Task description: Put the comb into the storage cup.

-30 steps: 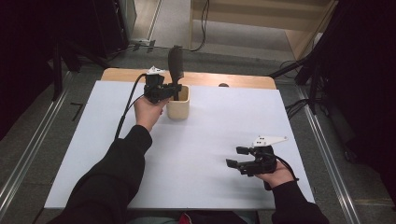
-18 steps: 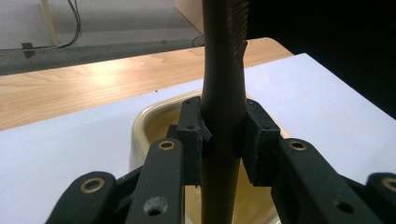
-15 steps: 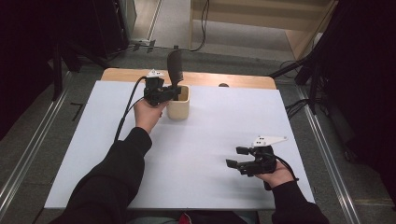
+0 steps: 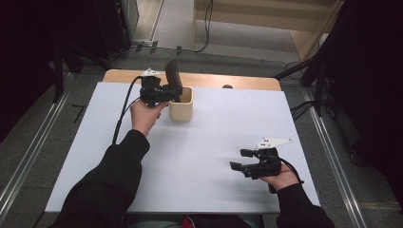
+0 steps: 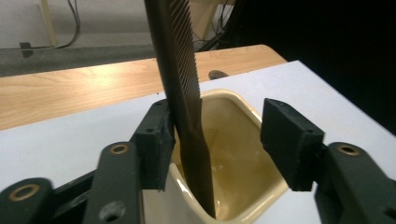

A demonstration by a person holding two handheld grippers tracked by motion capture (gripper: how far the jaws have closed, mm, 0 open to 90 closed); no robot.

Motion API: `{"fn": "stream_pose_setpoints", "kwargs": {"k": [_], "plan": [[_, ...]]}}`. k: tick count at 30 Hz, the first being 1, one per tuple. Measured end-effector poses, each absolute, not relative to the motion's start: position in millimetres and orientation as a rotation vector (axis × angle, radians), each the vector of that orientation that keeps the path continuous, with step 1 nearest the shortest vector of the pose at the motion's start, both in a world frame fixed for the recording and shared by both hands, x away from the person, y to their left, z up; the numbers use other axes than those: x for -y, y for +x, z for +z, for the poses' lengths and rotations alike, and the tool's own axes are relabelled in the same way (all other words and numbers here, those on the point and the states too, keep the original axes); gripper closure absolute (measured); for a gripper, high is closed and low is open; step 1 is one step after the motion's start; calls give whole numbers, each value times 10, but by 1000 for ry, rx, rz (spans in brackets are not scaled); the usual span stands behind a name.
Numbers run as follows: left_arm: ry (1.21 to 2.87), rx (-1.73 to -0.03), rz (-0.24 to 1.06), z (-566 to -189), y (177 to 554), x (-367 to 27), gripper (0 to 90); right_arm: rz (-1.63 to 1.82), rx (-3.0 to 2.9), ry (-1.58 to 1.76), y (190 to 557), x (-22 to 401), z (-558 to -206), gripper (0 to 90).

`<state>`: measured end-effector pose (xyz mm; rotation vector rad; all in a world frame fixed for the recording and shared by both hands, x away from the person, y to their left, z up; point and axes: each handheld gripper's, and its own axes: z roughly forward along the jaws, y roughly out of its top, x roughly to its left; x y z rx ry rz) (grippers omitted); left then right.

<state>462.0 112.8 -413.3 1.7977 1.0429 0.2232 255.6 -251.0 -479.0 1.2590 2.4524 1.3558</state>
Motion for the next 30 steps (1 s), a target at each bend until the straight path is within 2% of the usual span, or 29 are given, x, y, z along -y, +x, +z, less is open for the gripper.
{"fn": "stream_pose_setpoints", "kwargs": {"k": [9, 11, 30], "plan": [[1797, -1069, 157, -4115, 4568, -1244, 387, 1355, -2455, 1252, 2557, 2501, -4791, 235], [1800, -1071, 167, -4120, 4551, -1255, 348, 1353, -2457, 1250, 2560, 2501, -4793, 235], [1785, -1088, 88, -4165, 4409, -1433, 330, 1341, -2468, 1249, 2566, 2476, -4805, 234]]}}
